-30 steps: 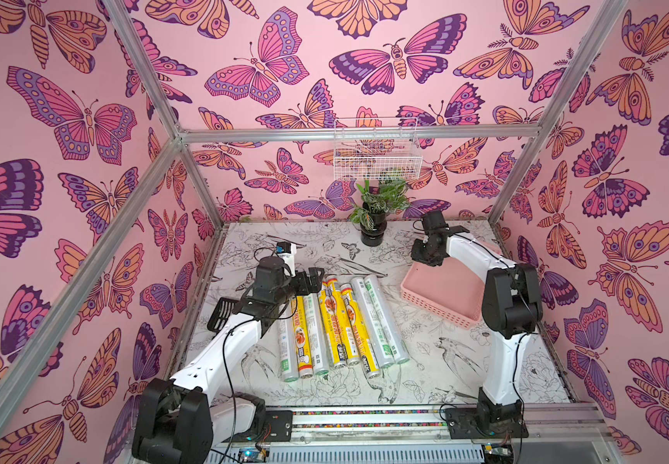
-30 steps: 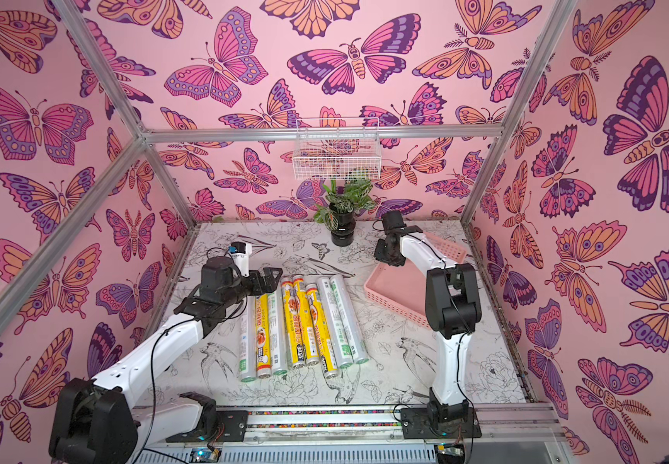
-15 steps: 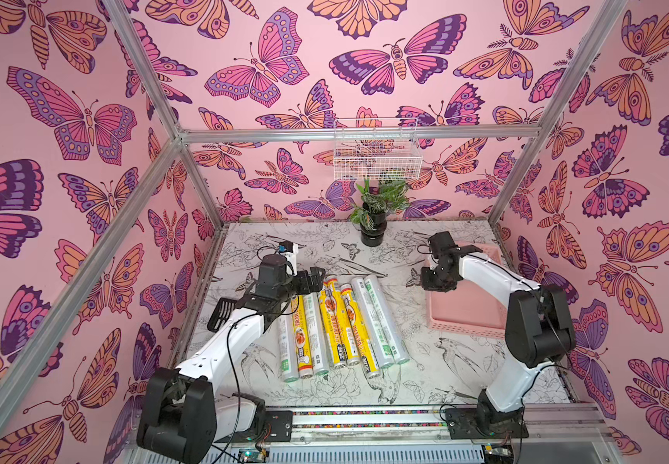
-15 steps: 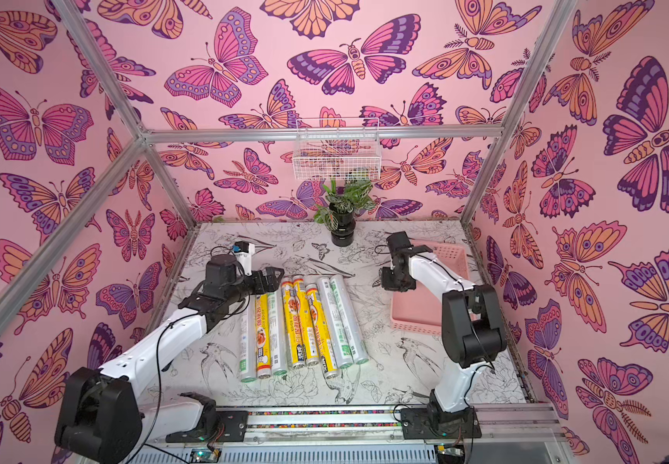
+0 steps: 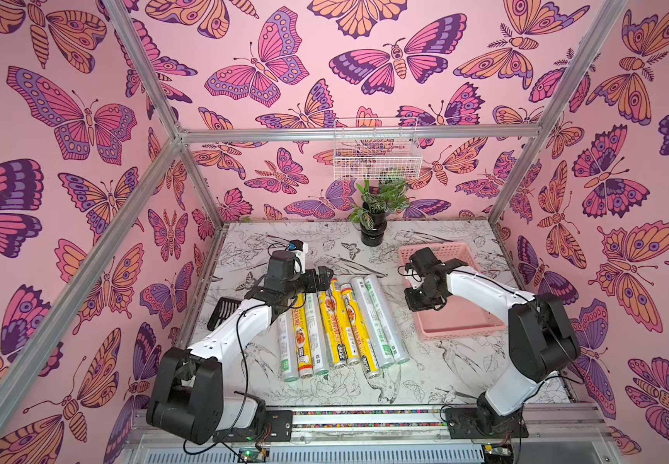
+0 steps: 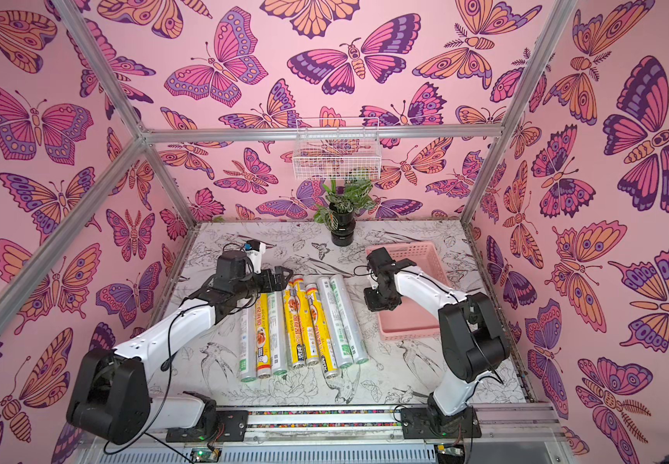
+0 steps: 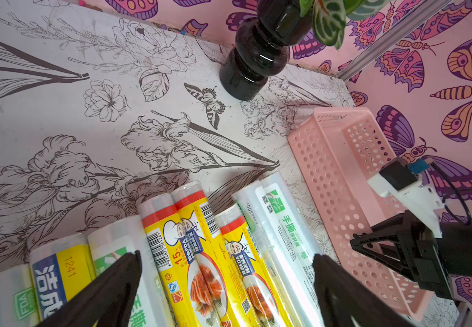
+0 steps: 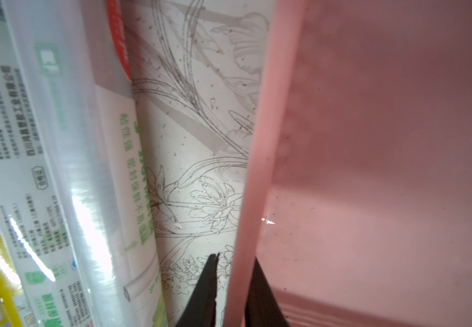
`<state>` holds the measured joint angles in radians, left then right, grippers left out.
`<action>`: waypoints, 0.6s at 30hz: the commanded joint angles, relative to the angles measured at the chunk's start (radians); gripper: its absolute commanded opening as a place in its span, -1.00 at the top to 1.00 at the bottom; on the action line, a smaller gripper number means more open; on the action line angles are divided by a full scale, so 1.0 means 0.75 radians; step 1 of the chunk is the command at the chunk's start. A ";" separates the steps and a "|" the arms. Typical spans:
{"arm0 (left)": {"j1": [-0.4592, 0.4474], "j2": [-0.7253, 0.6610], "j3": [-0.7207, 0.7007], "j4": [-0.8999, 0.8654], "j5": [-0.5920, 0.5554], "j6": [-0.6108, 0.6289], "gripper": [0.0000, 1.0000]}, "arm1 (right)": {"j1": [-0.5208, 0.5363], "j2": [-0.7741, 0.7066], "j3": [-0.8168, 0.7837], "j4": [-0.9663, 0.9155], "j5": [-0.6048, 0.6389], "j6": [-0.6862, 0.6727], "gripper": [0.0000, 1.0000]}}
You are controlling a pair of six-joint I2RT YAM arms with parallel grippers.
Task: Put the plastic wrap into the basket
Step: Move the basket to the center of the board.
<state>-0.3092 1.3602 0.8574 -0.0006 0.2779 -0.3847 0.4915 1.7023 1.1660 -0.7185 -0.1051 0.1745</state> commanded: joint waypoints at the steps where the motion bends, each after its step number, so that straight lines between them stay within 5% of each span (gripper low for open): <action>1: -0.008 0.001 0.019 -0.011 0.028 -0.006 -1.00 | 0.038 0.009 0.003 0.010 -0.034 -0.002 0.55; 9: -0.029 0.015 0.048 -0.010 0.061 -0.043 -1.00 | 0.040 -0.071 0.041 0.043 -0.002 0.121 0.38; 18: -0.217 0.179 0.145 -0.001 0.136 -0.273 -1.00 | 0.122 -0.238 0.039 0.105 0.114 0.221 0.34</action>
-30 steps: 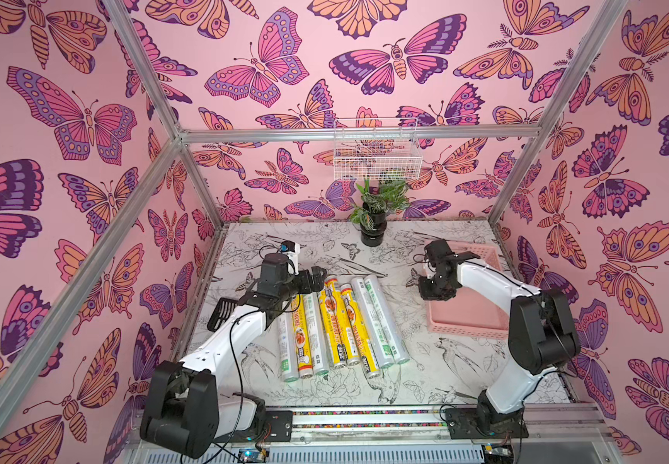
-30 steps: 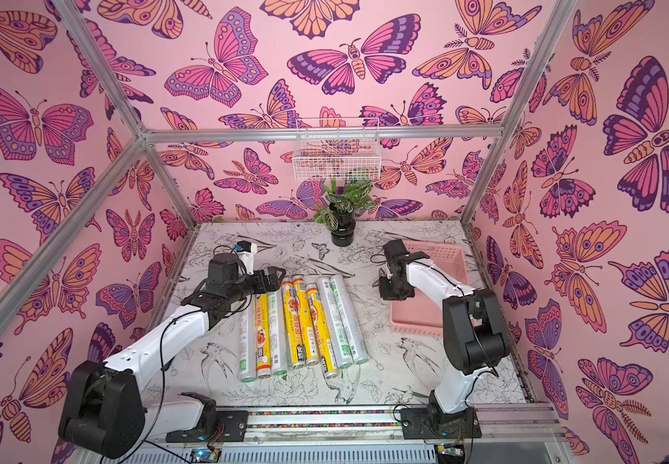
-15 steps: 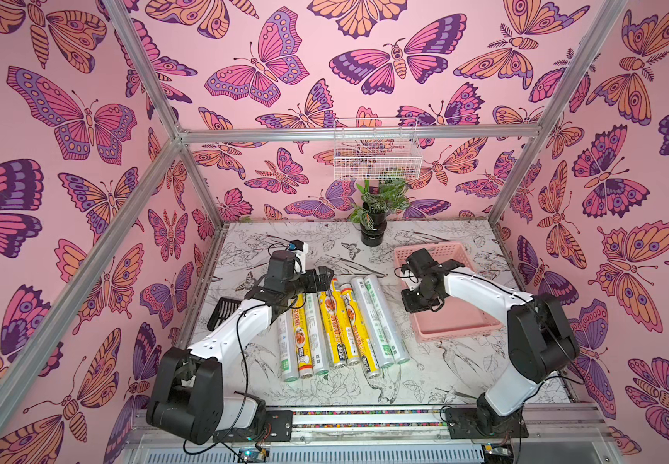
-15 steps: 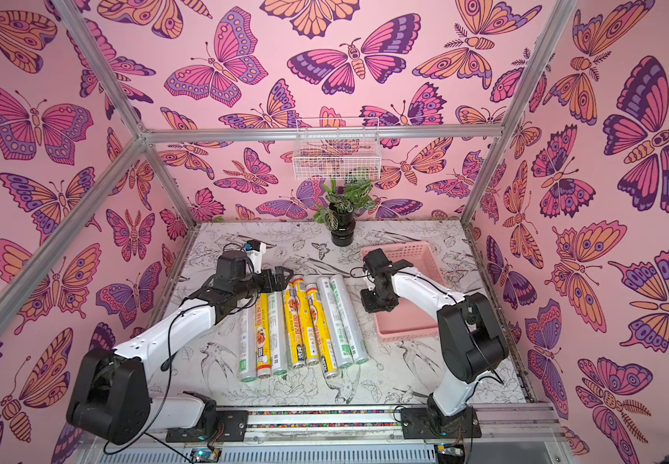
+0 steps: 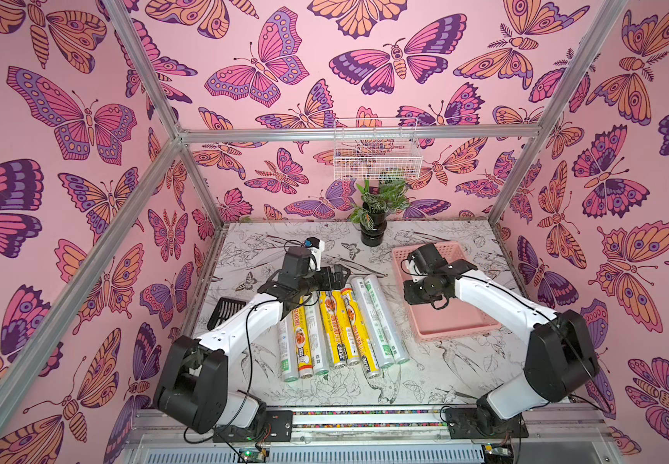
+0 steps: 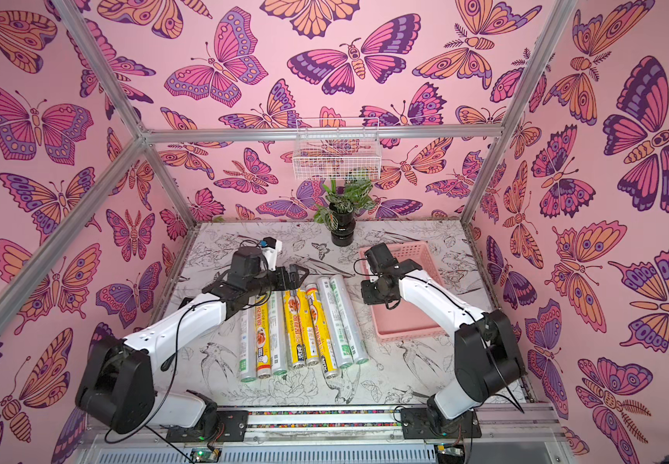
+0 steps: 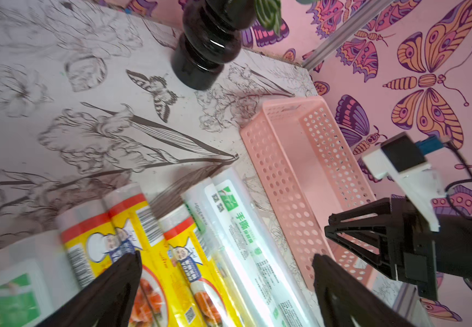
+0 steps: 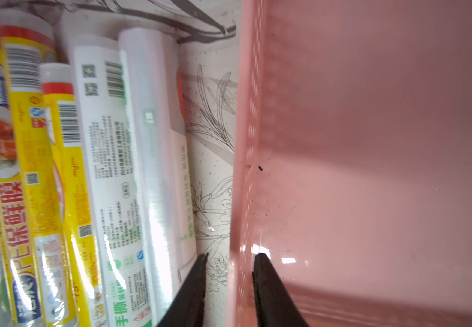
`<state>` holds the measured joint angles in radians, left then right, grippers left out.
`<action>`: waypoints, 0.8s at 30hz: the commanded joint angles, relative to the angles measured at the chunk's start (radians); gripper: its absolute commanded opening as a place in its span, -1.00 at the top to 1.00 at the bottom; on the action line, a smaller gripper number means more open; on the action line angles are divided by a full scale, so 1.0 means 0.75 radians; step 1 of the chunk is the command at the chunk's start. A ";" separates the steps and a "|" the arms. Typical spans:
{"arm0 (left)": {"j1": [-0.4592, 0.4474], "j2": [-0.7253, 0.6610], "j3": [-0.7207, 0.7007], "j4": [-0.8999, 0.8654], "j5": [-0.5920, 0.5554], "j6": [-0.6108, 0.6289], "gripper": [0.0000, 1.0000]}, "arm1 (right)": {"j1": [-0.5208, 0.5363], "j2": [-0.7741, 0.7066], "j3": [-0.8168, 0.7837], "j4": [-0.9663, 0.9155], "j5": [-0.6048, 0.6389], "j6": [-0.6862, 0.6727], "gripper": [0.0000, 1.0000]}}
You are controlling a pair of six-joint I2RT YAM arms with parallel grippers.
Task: Put the plastic wrap into the basket
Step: Move the basket to the center of the board, then pick up the plastic wrap from the center of the board.
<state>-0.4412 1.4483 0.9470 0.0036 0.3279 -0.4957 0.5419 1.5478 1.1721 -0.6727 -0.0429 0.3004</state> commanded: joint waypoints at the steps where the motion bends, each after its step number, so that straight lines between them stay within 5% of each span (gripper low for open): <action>1: -0.059 0.079 0.032 -0.002 0.069 -0.158 -0.99 | 0.073 -0.033 0.031 0.059 0.027 0.060 0.34; 11: -0.125 0.063 -0.095 0.122 -0.010 -0.360 -0.93 | 0.246 0.139 0.086 0.134 0.056 0.082 0.33; 24: -0.128 0.110 -0.123 0.167 0.056 -0.385 -0.81 | 0.289 0.344 0.178 0.028 0.184 0.042 0.12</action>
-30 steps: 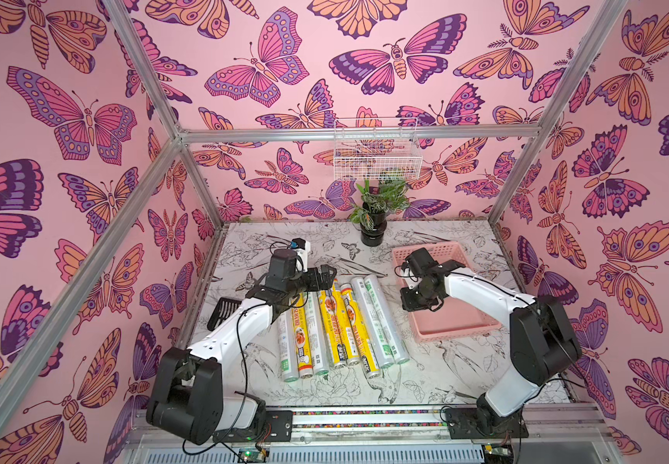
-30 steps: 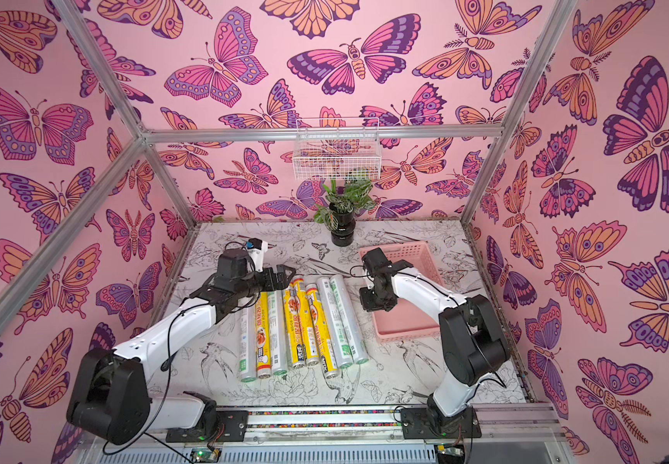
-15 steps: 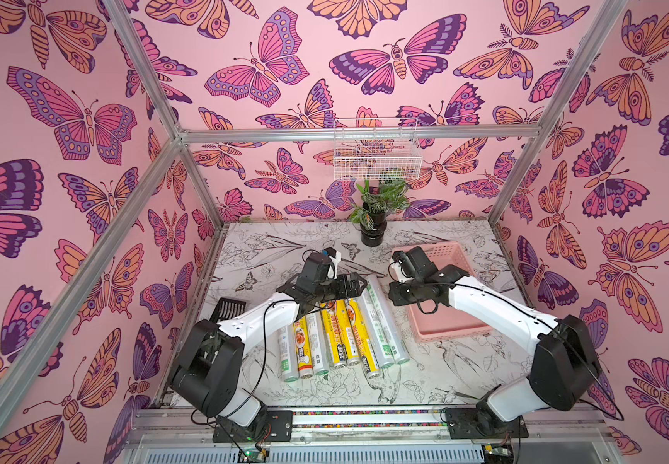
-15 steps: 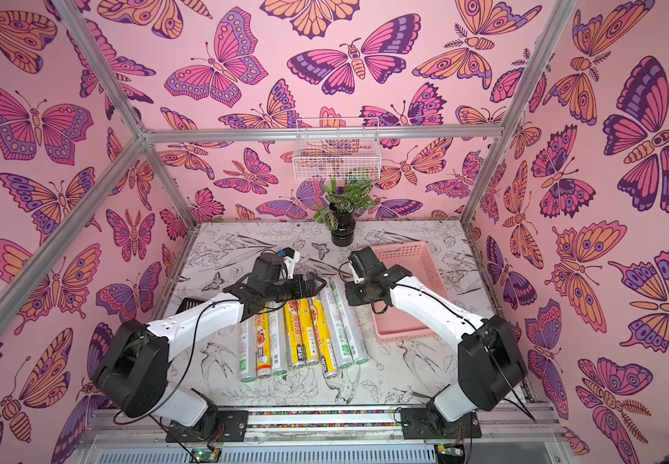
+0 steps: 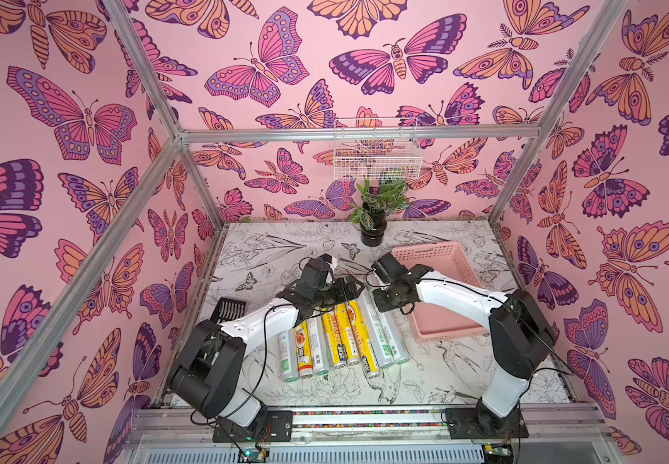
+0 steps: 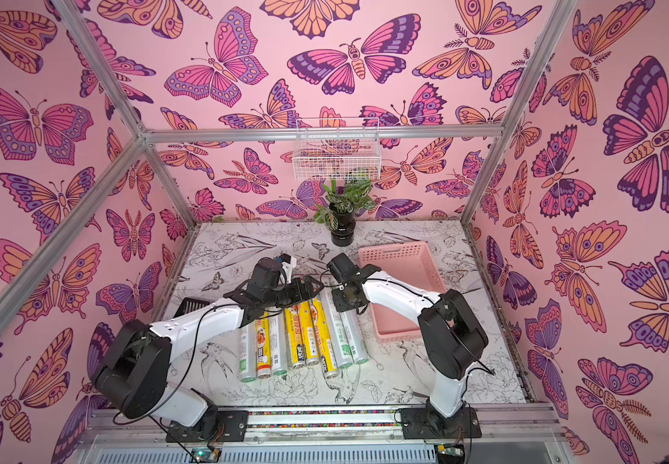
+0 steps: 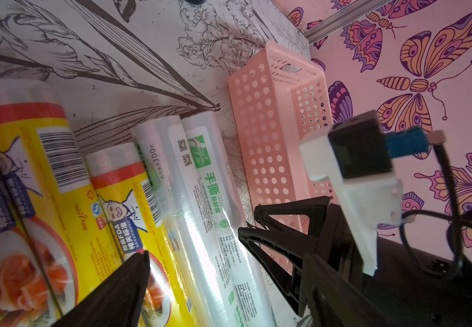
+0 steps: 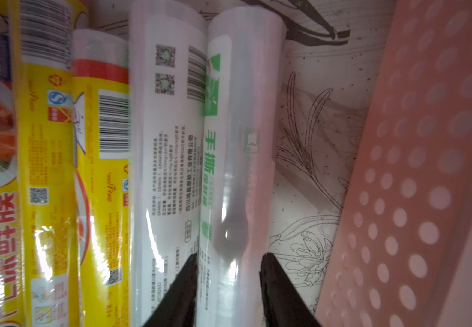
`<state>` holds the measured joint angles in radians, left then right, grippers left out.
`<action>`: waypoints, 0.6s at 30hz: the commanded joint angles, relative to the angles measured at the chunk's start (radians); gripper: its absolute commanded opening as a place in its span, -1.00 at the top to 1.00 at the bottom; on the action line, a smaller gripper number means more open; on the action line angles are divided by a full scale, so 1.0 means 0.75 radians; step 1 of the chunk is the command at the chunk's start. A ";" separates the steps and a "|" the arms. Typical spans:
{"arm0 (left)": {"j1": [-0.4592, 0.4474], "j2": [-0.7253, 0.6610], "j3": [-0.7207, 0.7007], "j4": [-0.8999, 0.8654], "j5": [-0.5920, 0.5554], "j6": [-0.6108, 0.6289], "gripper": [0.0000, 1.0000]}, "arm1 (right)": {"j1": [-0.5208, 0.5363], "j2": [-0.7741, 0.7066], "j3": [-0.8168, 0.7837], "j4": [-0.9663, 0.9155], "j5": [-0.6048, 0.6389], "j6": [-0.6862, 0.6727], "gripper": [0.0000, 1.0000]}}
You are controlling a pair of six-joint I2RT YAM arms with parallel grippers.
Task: Put the plastic wrap into the basket
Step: Pick up the plastic wrap from the center of the board.
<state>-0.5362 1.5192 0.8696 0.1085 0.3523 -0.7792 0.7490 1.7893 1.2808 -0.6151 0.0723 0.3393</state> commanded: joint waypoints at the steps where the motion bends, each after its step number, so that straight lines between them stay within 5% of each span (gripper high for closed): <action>1: -0.001 0.020 -0.018 0.030 0.025 -0.006 -0.81 | 0.012 0.031 0.038 -0.055 0.023 -0.011 0.08; 18: -0.001 0.032 -0.018 0.031 0.030 0.007 -0.83 | 0.014 0.171 0.053 -0.041 0.011 -0.010 0.01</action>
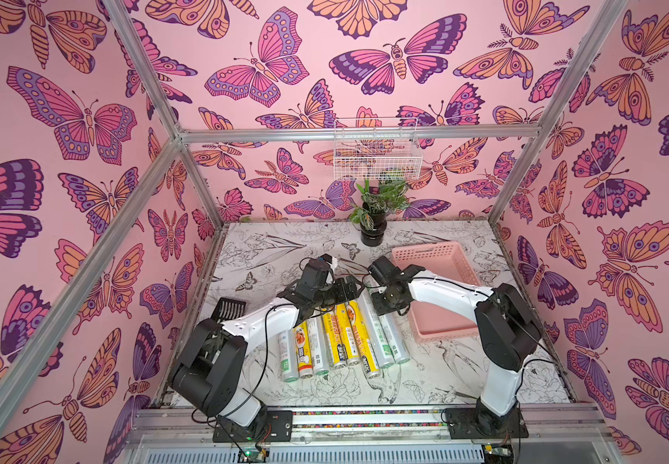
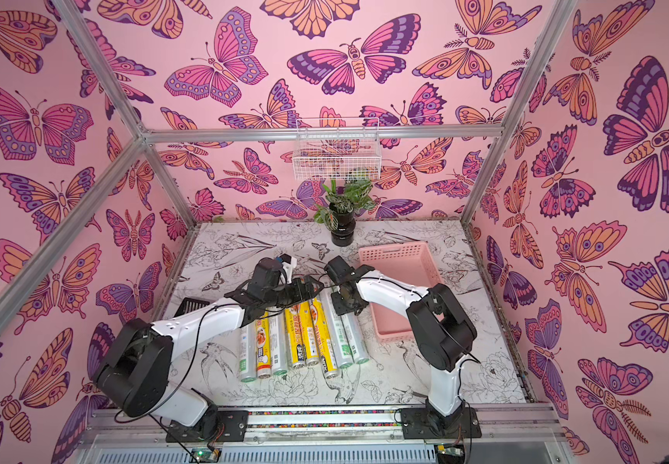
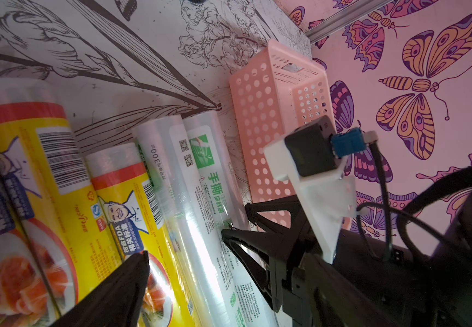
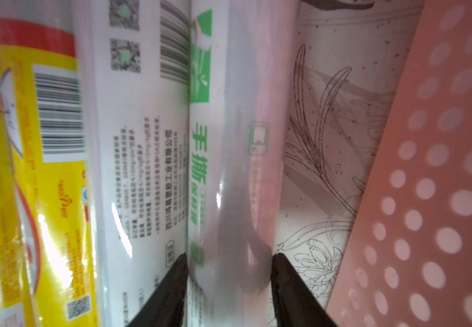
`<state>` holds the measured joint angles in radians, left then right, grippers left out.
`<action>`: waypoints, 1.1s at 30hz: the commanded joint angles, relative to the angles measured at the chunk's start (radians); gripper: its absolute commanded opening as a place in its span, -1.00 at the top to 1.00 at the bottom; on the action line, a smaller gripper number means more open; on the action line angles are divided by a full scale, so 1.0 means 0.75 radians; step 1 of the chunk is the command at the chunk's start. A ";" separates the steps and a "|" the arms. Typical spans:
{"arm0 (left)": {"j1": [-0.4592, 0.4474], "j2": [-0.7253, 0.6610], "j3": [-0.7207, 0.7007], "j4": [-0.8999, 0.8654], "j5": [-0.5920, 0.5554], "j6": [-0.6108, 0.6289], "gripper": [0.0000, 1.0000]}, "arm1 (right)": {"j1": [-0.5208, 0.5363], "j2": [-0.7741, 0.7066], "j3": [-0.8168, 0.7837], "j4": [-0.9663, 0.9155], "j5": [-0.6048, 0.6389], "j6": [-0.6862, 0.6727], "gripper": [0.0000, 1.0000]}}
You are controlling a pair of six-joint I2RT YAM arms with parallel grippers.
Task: Put the plastic wrap into the basket
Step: Pick up the plastic wrap from the center of the board.
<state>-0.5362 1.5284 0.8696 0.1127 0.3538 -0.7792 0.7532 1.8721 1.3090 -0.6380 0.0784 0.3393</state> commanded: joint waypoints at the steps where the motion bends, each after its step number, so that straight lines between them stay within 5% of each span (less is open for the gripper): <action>1: 0.000 0.019 -0.018 0.026 0.029 0.008 -0.83 | 0.008 0.069 0.015 -0.008 0.007 -0.006 0.01; 33: -0.001 0.036 0.015 0.024 0.048 0.016 -0.84 | 0.009 0.123 -0.014 0.043 0.096 -0.021 -0.16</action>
<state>-0.5362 1.5402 0.8700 0.1242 0.3710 -0.7784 0.7544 1.9385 1.3029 -0.6094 0.1345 0.3325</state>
